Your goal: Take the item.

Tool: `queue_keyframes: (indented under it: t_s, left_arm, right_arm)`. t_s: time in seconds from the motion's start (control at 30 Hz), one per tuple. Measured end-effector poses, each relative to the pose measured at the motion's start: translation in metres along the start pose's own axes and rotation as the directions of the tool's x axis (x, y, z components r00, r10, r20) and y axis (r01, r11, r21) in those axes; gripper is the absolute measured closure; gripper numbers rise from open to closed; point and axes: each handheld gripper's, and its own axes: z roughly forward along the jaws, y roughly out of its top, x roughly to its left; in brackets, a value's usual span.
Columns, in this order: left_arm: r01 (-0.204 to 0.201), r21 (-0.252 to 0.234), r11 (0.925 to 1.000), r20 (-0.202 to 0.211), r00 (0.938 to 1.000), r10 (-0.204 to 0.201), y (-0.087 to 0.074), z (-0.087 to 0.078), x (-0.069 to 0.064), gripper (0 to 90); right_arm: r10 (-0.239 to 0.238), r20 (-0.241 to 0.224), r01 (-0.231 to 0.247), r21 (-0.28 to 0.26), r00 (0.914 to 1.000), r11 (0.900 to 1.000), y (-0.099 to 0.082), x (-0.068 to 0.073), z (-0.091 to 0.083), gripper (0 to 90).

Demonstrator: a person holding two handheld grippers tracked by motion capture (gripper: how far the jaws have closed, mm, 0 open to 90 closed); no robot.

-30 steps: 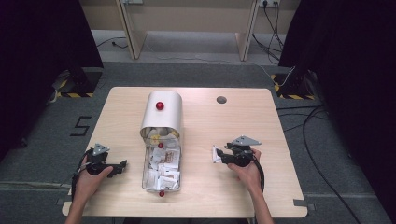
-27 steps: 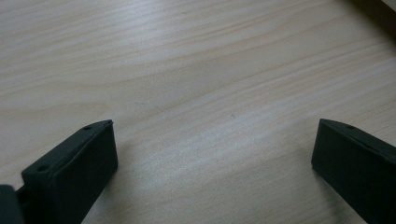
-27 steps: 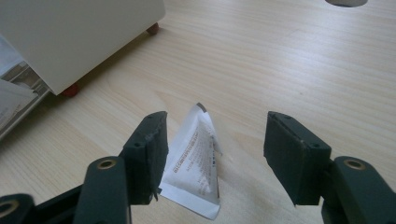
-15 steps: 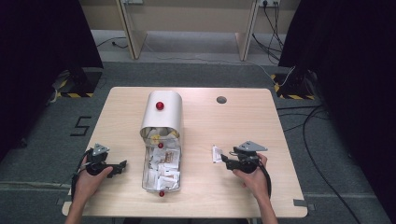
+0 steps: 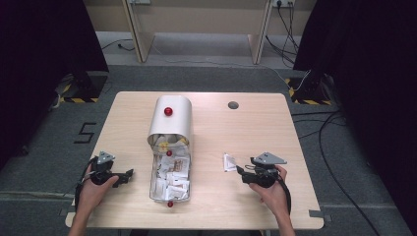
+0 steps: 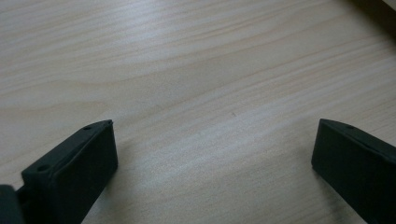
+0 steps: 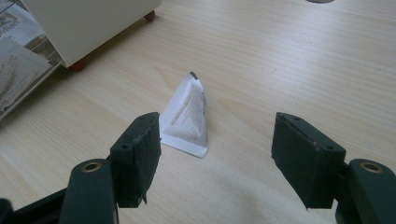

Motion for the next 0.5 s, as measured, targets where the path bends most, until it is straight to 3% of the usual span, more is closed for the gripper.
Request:
queue_keyframes:
  t_s: [0.5]
  left_arm:
    - [0.0,-0.001,1.0,0.0,1.0,0.0,0.0,0.0,0.0,0.0]
  right_arm:
    - [-0.023,0.027,0.022,0.029,0.9994,0.9993,-0.021,0.0,-0.013,29.4]
